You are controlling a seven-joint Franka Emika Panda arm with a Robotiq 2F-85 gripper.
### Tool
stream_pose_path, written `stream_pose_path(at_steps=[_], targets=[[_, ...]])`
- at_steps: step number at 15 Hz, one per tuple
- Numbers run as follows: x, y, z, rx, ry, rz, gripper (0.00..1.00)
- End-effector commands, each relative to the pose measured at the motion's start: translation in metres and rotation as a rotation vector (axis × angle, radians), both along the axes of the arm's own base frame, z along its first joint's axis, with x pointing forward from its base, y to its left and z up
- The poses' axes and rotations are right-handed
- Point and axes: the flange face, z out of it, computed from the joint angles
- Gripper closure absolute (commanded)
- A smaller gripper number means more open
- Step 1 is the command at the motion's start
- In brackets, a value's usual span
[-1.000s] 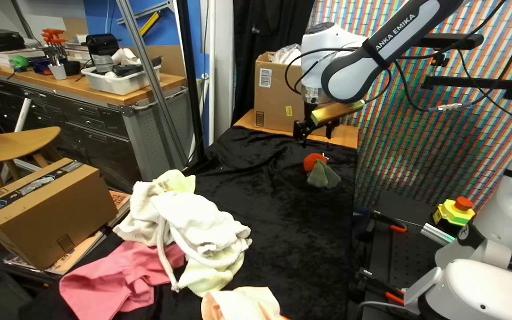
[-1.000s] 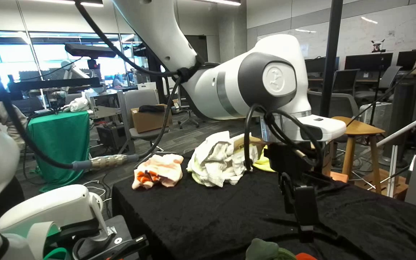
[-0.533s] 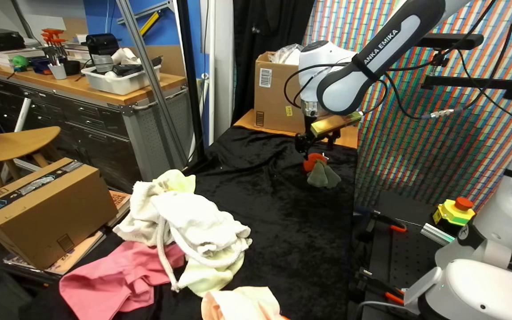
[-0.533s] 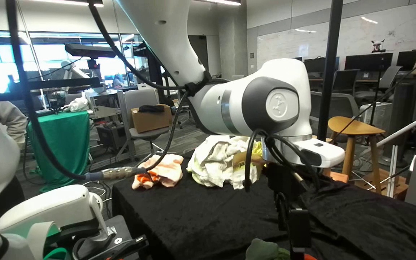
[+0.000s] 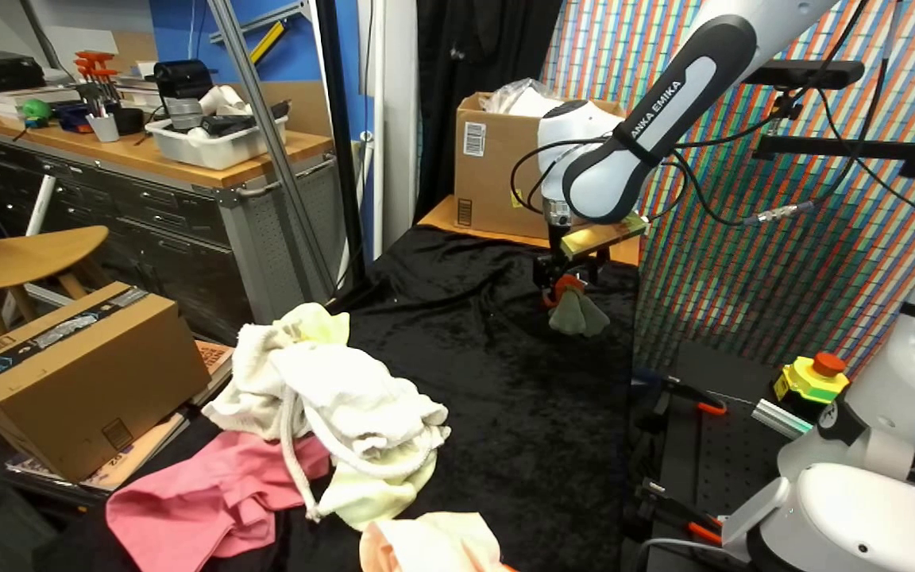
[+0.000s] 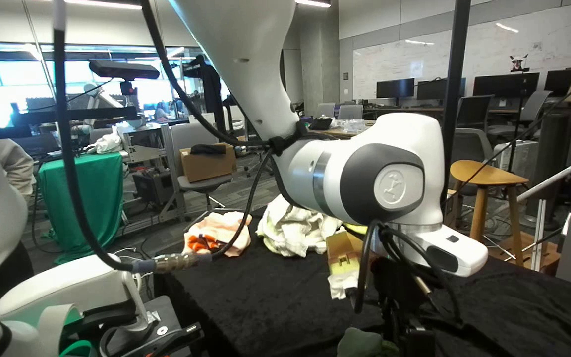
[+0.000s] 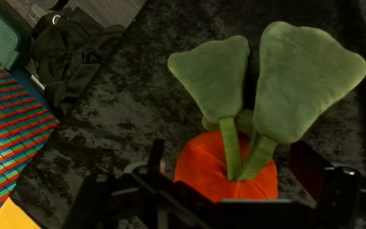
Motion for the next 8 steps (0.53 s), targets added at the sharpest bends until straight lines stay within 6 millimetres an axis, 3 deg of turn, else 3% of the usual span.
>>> stream_pose_path(at_steps=[1,8], targets=[[0.0052,-0.0178,-0.0063,0.014,-0.029,0.003,0.00],[0.0132,-0.0187,-0.0112,0.030,-0.075,0.037,0.00]])
